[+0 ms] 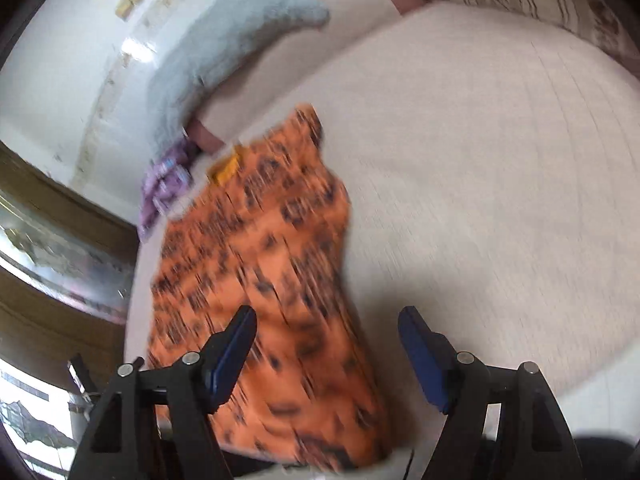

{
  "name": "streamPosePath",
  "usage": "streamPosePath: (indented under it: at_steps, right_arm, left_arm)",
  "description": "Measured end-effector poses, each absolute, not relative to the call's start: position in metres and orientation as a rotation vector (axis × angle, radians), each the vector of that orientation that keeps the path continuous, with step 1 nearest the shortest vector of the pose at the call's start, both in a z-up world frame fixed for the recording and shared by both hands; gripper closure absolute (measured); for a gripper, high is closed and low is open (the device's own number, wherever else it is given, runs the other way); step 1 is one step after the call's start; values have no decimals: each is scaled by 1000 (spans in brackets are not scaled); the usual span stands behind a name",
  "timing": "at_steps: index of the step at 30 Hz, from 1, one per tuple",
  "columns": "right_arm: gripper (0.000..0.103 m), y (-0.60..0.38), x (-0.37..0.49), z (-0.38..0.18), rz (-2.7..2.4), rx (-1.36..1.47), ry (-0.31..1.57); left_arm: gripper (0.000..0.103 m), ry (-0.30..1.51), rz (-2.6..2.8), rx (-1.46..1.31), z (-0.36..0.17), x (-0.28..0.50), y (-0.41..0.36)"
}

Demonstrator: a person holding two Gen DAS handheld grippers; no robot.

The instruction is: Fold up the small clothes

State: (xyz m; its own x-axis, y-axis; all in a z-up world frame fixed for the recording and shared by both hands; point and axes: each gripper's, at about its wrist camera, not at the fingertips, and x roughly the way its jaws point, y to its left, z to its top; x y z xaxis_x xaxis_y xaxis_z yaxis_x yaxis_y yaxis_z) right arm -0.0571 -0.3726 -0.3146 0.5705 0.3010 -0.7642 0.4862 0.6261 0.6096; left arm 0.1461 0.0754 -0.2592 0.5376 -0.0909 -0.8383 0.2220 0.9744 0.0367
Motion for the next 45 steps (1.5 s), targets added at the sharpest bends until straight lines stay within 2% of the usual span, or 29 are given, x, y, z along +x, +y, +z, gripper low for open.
streamPosePath:
  at_steps: [4, 5, 7, 9, 10, 11, 12, 13, 16, 17, 18, 19, 20, 21, 22, 23, 24, 25, 26, 27, 28, 29, 30, 31, 35, 40, 45]
  right_arm:
    - [27, -342, -57, -327, -118, 857, 1081]
    - [28, -333, -54, -332, -156, 807, 1114]
    - [30, -322, -53, -340, -194, 744, 1154]
    - [37, -308, -52, -342, -229, 649, 1169]
    - [46, -303, -52, -340, -223, 615, 1168]
    - [69, -296, -51, -337, -201, 586, 1165]
    - [78, -292, -51, -335, -175, 579, 1154]
    - [84, -291, -52, -334, -162, 587, 1145]
    - [84, -296, -55, -331, -160, 630, 1125]
    - [84, -299, -56, -332, -160, 659, 1122]
    - [84, -305, -57, -333, -164, 702, 1121]
    - [80, -308, -59, -334, -168, 735, 1120]
    - [76, -313, -61, -336, -175, 772, 1125]
    - [70, -315, -62, -336, -181, 791, 1128]
    - [43, -316, -64, -338, -187, 807, 1131]
    - [22, -315, -64, -338, -185, 813, 1126]
    - [22, -312, -63, -338, -176, 804, 1123]
    - [23, -308, -61, -339, -161, 783, 1121]
    - [33, -303, -59, -338, -145, 746, 1122]
    - [43, -297, -57, -337, -137, 699, 1136]
    - [65, -290, -55, -336, -136, 643, 1148]
    - [84, -285, -54, -334, -125, 608, 1150]
    - [90, -283, -53, -334, -106, 605, 1146]
    - [93, -282, -53, -331, -79, 622, 1135]
    - [95, -293, -56, -315, -18, 711, 1051]
    - [95, -327, -54, -284, 42, 853, 892]
    - [95, -371, -15, -260, 31, 929, 792]
  left_arm:
    - [23, 1027, -217, 155, -267, 132, 72]
    - [26, 1033, -219, 141, -267, 132, 72]
    - [36, 1068, -230, 85, -270, 132, 78]
    - [63, 1105, -226, 43, -276, 131, 86]
    - [67, 1105, -215, 40, -277, 130, 88]
    - [75, 1095, -206, 43, -277, 129, 89]
    - [78, 1091, -214, 35, -276, 127, 90]
    - [78, 1092, -227, 28, -276, 127, 91]
    - [78, 1093, -243, 24, -277, 126, 92]
    - [74, 1094, -242, 17, -277, 127, 93]
    - [59, 1104, -243, 1, -278, 128, 95]
    - [47, 1108, -237, -5, -278, 128, 96]
    - [29, 1109, -220, -1, -279, 128, 97]
    - [27, 1108, -215, 3, -280, 128, 97]
    - [27, 1120, -224, 6, -282, 129, 95]
    - [27, 1135, -239, 2, -284, 130, 94]
    - [28, 1134, -247, 7, -285, 129, 92]
    - [28, 1131, -250, 16, -285, 128, 91]
    - [39, 1127, -258, 27, -284, 127, 88]
    - [54, 1122, -258, 36, -284, 127, 87]
    - [64, 1112, -256, 45, -283, 127, 86]
    - [87, 1108, -270, 33, -282, 127, 86]
    - [97, 1112, -298, 1, -281, 128, 87]
    - [97, 1116, -315, -30, -280, 129, 89]
    - [97, 1103, -365, -117, -271, 131, 95]
    - [97, 1043, -439, -164, -235, 142, 102]
    - [97, 988, -487, -227, -189, 194, 99]
